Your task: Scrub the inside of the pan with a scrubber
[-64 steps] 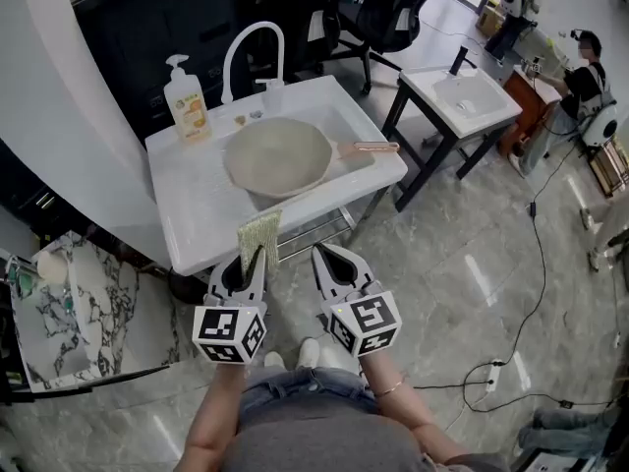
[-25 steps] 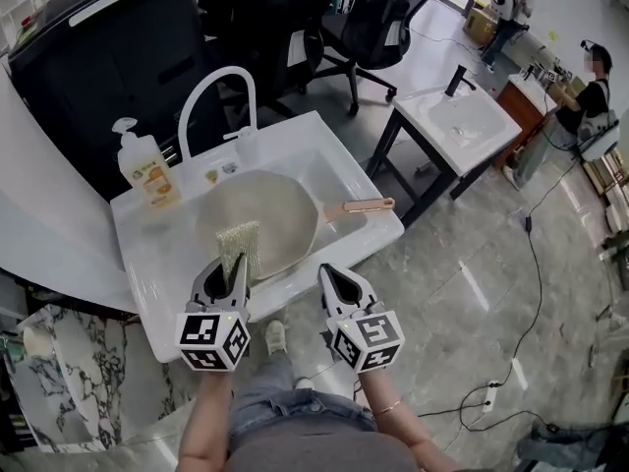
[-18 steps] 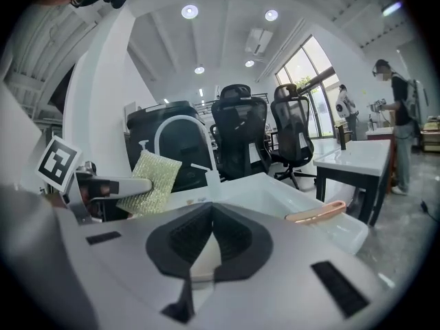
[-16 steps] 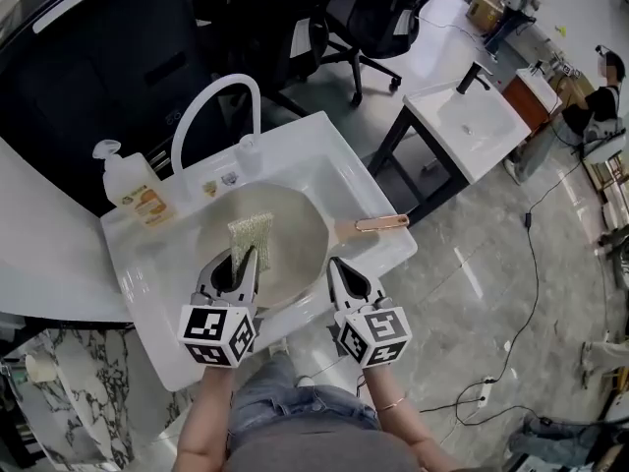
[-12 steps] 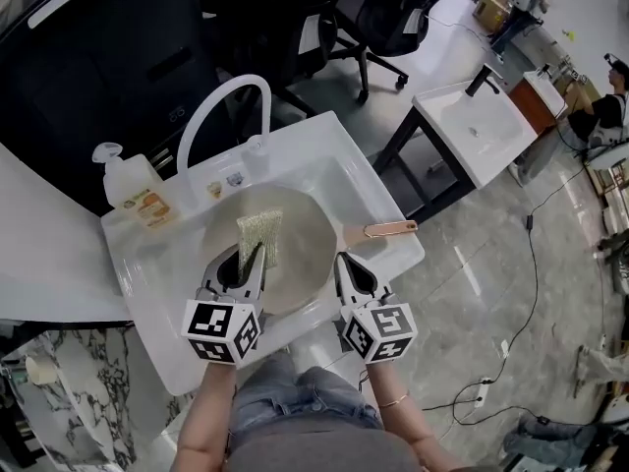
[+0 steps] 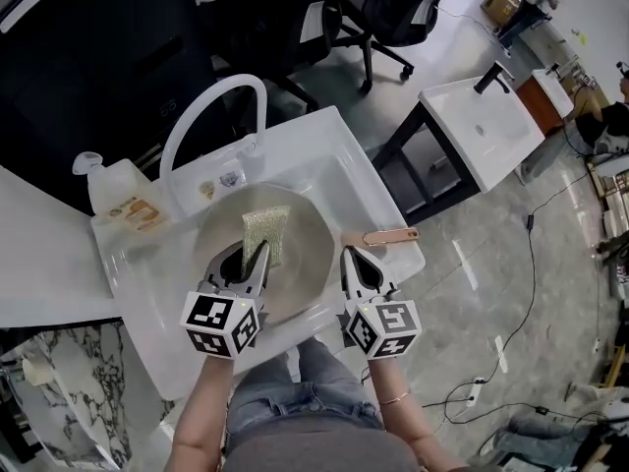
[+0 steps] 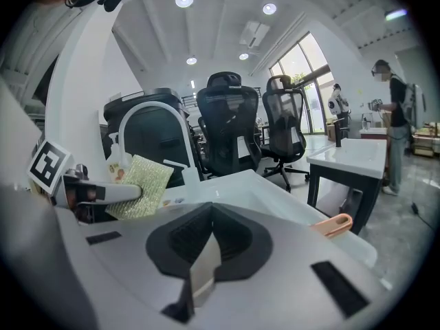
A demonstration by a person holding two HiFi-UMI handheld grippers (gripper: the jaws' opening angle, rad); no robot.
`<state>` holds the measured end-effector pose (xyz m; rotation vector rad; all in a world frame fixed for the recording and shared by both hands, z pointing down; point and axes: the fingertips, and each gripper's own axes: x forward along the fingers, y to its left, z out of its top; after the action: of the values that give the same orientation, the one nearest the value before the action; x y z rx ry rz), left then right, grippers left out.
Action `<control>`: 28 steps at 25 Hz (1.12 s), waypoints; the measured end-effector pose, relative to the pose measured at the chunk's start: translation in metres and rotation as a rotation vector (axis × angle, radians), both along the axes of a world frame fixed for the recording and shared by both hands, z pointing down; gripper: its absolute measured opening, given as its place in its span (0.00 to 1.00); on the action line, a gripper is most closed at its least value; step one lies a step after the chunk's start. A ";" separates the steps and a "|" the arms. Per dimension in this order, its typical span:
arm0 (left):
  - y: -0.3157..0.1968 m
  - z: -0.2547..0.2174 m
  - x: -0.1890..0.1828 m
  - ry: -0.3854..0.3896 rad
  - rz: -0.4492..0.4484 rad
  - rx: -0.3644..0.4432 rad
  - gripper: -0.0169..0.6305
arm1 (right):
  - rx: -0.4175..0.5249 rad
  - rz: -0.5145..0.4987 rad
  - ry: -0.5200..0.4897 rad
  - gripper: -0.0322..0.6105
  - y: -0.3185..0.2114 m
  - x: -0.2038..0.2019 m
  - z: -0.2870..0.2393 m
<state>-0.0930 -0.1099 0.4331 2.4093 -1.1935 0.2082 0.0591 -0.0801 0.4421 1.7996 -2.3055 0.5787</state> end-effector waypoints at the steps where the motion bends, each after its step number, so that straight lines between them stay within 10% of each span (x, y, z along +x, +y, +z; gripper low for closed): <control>1: 0.000 0.003 0.007 0.006 0.019 -0.013 0.13 | -0.001 0.003 -0.002 0.07 -0.003 0.005 0.001; 18: 0.018 0.091 0.095 -0.074 0.421 -0.234 0.13 | -0.070 -0.002 -0.032 0.07 -0.036 0.045 0.028; 28: -0.004 0.139 0.105 -0.092 0.381 -0.323 0.13 | -0.074 0.011 -0.051 0.07 -0.051 0.053 0.032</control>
<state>0.0119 -0.1134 0.5719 2.3304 -0.6616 0.5861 0.1125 -0.1315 0.4740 1.7846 -2.2765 0.7104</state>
